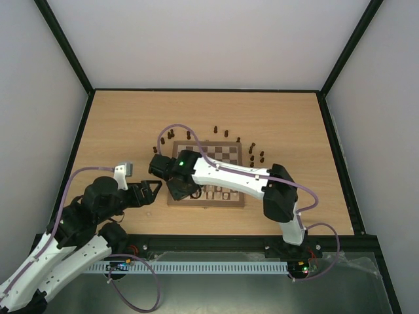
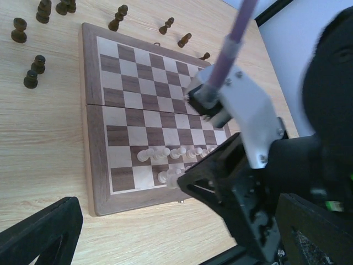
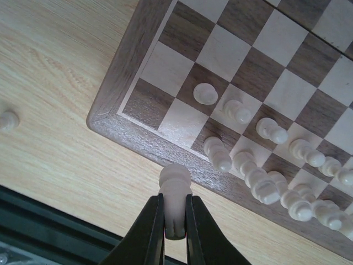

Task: Set up the chess pieces on the board
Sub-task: Place the chess piece on the chessboard.

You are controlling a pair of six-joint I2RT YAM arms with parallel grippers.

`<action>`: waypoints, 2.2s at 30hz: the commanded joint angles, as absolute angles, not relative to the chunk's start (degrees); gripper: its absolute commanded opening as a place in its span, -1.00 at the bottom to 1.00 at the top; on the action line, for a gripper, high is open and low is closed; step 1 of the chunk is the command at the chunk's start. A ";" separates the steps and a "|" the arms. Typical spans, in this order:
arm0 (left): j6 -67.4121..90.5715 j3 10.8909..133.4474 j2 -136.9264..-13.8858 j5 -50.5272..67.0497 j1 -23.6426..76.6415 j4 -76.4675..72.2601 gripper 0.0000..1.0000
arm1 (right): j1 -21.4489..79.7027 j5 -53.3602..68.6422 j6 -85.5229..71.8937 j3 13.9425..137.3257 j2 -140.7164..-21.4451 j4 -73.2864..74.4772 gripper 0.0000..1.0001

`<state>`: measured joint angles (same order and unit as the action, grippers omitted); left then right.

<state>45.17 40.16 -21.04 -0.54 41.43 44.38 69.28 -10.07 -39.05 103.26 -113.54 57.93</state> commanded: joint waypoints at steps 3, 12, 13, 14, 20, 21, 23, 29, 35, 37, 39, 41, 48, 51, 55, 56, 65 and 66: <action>43.16 40.04 -21.53 1.13 41.04 42.48 0.98 | 69.96 -12.13 -42.25 105.95 -117.73 61.34 -0.83; 43.51 40.41 -20.30 0.67 41.04 42.12 0.98 | 69.96 -12.87 -42.53 106.19 -121.09 60.26 -0.82; 43.77 40.47 -19.73 0.50 41.04 41.98 0.98 | 69.96 -12.96 -42.54 106.20 -121.29 60.03 -0.82; 44.03 40.70 -19.09 0.38 41.04 41.93 0.98 | 69.92 -13.11 -42.60 106.03 -121.44 59.80 -0.82; 45.00 43.77 -15.62 -2.00 41.04 42.92 0.98 | 69.48 -12.71 -42.47 104.29 -121.79 57.72 -0.82; 45.00 44.39 -15.60 -2.40 41.04 43.28 0.98 | 69.37 -12.55 -42.48 103.72 -121.63 57.29 -0.82; 45.00 45.21 -15.64 -2.82 41.04 43.88 0.98 | 69.11 -12.19 -42.48 102.34 -121.11 56.26 -0.82; 45.35 45.55 -13.84 -3.11 41.04 43.90 0.98 | 68.58 -11.55 -42.72 98.10 -119.17 53.17 -0.82; 45.53 45.37 -13.57 -2.92 41.04 43.27 0.98 | 68.00 -11.06 -42.50 95.87 -118.02 51.31 -0.82; 45.60 45.40 -13.75 -2.92 41.04 43.11 0.98 | 67.86 -10.94 -42.36 95.64 -117.86 50.87 -0.82; 45.54 45.37 -13.88 -2.99 41.04 43.07 0.98 | 67.77 -10.77 -42.21 95.75 -117.86 50.61 -0.82; 45.61 45.18 -13.93 -2.99 41.04 42.85 0.98 | 67.68 -10.60 -41.95 95.83 -117.86 50.30 -0.82; 45.62 44.71 -14.22 -2.81 41.04 42.38 0.98 | 67.06 -9.85 -41.14 96.10 -118.30 49.64 -0.82; 45.53 44.70 -14.44 -2.83 41.04 42.21 0.98 | 66.90 -9.63 -40.96 96.02 -118.47 49.57 -0.82; 45.53 44.48 -14.66 -2.57 41.05 42.02 0.98 | 66.88 -9.33 -40.79 96.02 -118.48 49.57 -0.81; 45.48 44.37 -14.65 -2.49 41.04 41.96 0.98 | 66.88 -9.18 -40.78 95.98 -118.41 49.57 -0.81; 45.53 43.90 -14.77 -2.26 41.04 41.51 0.98 | 66.97 -8.66 -40.59 95.69 -117.69 49.72 -0.66; 45.53 43.89 -14.77 -2.23 41.04 41.44 0.98 | 67.02 -8.66 -40.60 95.74 -117.61 49.73 -0.66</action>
<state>45.45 44.38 -14.35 -2.42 41.43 42.74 67.09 -9.02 -40.93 96.77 -118.98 48.03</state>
